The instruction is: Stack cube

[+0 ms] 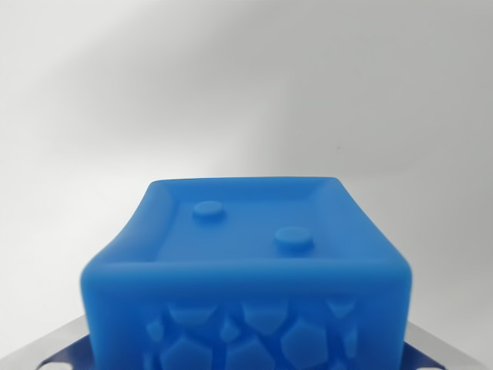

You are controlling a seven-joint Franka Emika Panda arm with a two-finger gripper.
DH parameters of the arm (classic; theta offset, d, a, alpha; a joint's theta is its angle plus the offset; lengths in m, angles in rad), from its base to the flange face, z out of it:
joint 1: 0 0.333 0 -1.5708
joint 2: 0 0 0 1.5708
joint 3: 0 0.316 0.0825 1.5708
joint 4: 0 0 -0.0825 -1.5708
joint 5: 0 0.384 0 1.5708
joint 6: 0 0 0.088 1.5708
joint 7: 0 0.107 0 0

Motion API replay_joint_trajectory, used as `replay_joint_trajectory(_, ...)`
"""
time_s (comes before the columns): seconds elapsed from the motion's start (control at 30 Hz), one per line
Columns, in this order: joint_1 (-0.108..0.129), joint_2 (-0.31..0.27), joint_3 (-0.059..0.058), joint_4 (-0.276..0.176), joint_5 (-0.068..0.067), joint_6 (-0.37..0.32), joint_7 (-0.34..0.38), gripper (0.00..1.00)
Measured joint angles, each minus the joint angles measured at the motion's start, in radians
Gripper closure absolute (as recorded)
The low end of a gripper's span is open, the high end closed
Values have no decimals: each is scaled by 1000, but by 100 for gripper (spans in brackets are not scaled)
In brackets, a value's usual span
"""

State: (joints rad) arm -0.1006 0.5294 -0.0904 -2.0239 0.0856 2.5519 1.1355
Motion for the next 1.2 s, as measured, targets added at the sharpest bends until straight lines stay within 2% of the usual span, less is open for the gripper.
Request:
replay_joint_trajectory(0.47,6,-84,-9,-8,-11,-74,7,100)
replay_joint_trajectory(0.83,7,-144,-11,-9,-21,-129,17,100)
replay_joint_trajectory(1.2,41,-168,-10,-43,-25,-129,51,100)
